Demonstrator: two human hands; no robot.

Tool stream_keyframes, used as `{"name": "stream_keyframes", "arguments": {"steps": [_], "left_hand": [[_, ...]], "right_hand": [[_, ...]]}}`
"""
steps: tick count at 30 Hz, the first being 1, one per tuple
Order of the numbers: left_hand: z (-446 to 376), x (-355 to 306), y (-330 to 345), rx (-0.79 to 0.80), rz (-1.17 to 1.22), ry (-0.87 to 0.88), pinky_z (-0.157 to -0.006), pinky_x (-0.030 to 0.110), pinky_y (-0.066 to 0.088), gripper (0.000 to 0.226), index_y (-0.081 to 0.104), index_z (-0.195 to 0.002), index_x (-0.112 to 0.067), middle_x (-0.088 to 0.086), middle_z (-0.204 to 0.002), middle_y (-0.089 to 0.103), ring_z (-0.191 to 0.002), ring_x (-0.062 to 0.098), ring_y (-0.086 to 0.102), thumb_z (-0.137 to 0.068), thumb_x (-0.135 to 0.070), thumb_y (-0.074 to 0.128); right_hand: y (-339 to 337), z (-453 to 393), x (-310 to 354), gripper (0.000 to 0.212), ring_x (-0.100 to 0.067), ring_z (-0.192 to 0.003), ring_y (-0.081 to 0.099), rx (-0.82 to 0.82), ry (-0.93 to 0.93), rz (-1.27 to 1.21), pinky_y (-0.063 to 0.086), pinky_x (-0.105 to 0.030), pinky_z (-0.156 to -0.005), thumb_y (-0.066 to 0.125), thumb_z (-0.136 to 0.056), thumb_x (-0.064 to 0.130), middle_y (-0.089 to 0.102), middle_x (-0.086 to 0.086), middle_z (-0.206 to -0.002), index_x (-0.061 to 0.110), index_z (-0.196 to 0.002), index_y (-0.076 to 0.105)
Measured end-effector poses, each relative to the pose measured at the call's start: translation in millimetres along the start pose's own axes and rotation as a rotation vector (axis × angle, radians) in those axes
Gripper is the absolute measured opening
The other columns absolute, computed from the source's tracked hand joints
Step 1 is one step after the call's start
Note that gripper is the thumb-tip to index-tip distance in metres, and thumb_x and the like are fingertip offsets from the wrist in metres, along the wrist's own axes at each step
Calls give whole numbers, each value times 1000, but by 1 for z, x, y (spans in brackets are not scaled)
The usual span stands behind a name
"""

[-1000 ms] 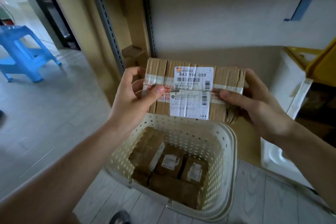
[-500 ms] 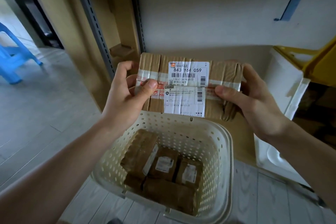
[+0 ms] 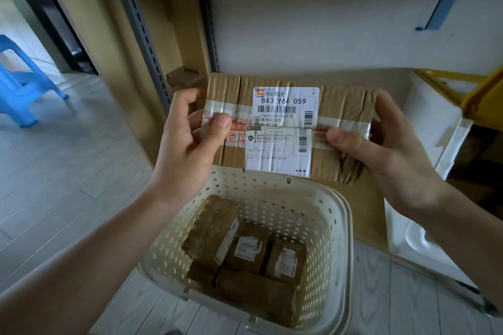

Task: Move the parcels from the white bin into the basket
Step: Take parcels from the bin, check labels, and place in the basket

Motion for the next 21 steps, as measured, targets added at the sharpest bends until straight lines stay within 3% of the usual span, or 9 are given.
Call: {"name": "stream_keyframes", "arguments": {"steps": [3, 6, 8, 11, 14, 18, 21], "left_hand": [[3, 3, 0, 18, 19, -28, -77, 37, 63, 31, 45, -124, -10, 3, -108, 75, -97, 25, 74, -100, -24, 58], [6, 8, 1, 45, 18, -53, -73, 31, 62, 42, 42, -127, -4, 5, -108, 73, -98, 24, 75, -96, -25, 61], [6, 14, 1, 64, -8, -63, -76, 35, 63, 57, 38, -134, -3, 6, -112, 72, -100, 25, 74, -96, -32, 67], [6, 22, -2, 110, -14, -76, -83, 46, 62, 76, 27, -147, -10, 11, -118, 68, -103, 29, 73, -88, -39, 66], [8, 29, -5, 227, -25, -104, -85, 46, 61, 87, 19, -155, -27, 9, -119, 64, -105, 30, 71, -84, -35, 70], [15, 47, -12, 424, -100, -184, -89, 39, 60, 88, 27, -152, -38, -7, -121, 59, -115, 22, 65, -78, -30, 75], [22, 63, -13, 586, -268, -249, -92, 40, 60, 83, 35, -149, -39, -11, -129, 54, -118, 13, 61, -81, -23, 79]], "right_hand": [[-5, 1, -5, 60, -31, -109, 73, 33, 27, 35, 63, -45, -83, 77, -78, 13, 72, -14, -120, 11, -133, 51], [-8, 2, -8, 59, -25, -105, 75, 47, 45, 36, 63, -33, -78, 76, -76, 12, 76, -7, -113, 12, -131, 53], [-9, 2, -10, 58, -23, -104, 75, 54, 47, 26, 62, -30, -76, 75, -75, 13, 76, -6, -110, 13, -129, 54], [-10, 2, -13, 58, -20, -103, 75, 76, 57, 40, 61, -28, -76, 75, -74, 13, 76, -4, -109, 15, -128, 55], [-11, 3, -18, 65, -16, -99, 73, 130, 81, 114, 61, -26, -77, 78, -68, 10, 72, -3, -106, 19, -126, 49], [-8, 10, -34, 72, -18, -97, 73, 280, 155, 422, 64, -31, -72, 86, -70, 8, 66, -9, -113, 21, -122, 39], [-2, 15, -52, 72, -18, -83, 70, 377, 209, 672, 61, -30, -63, 93, -69, 17, 63, -5, -108, 34, -112, 38]]}}
Point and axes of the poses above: each hand's wrist, its own z-axis away from the middle knuckle, its own y-axis out of the palm, x = y × z, the point moved 4 cm from there along -z, towards the middle knuckle
